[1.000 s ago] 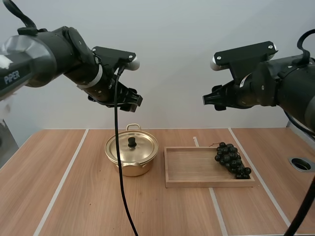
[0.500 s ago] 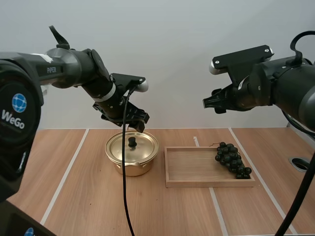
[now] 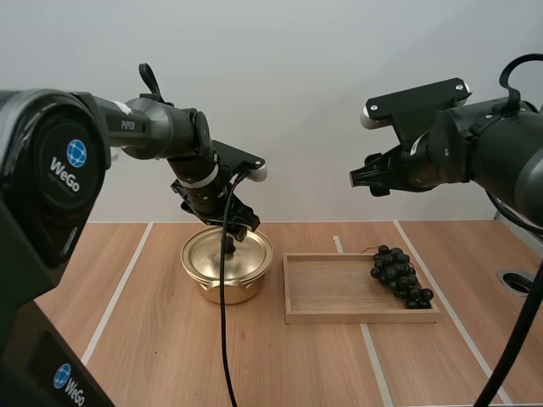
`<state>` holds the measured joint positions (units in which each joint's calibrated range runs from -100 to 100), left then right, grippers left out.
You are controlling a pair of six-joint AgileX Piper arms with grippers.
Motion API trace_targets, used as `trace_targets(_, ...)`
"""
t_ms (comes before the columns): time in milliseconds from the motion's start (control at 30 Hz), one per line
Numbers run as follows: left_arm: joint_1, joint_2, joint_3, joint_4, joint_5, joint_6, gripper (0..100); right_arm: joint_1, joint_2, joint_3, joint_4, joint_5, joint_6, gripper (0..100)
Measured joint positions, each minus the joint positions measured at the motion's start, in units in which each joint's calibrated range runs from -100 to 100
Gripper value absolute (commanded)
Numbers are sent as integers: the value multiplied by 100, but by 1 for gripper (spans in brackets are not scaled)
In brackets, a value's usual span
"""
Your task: Open the pot, put the grape inside, and close it
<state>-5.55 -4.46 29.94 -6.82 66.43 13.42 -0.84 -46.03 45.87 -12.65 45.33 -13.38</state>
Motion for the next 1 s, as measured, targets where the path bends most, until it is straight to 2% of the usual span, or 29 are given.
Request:
trace_targets(367,0,500,0,35,92,-38,100,0,0,0,-10,0,0,100)
trace_targets(767,0,513,0,35,3,-38,100,0,0,0,-10,0,0,100)
trace_targets(800,0,513,0,35,-13,-38,97,0,0,0,-10,0,0,100)
trace_targets(900,0,513,0,35,-68,-48,59,0,0,0,-10,0,0,100)
trace_targets(1000,0,513,0,47,-136,-57,30,0,0,0,-10,0,0,100)
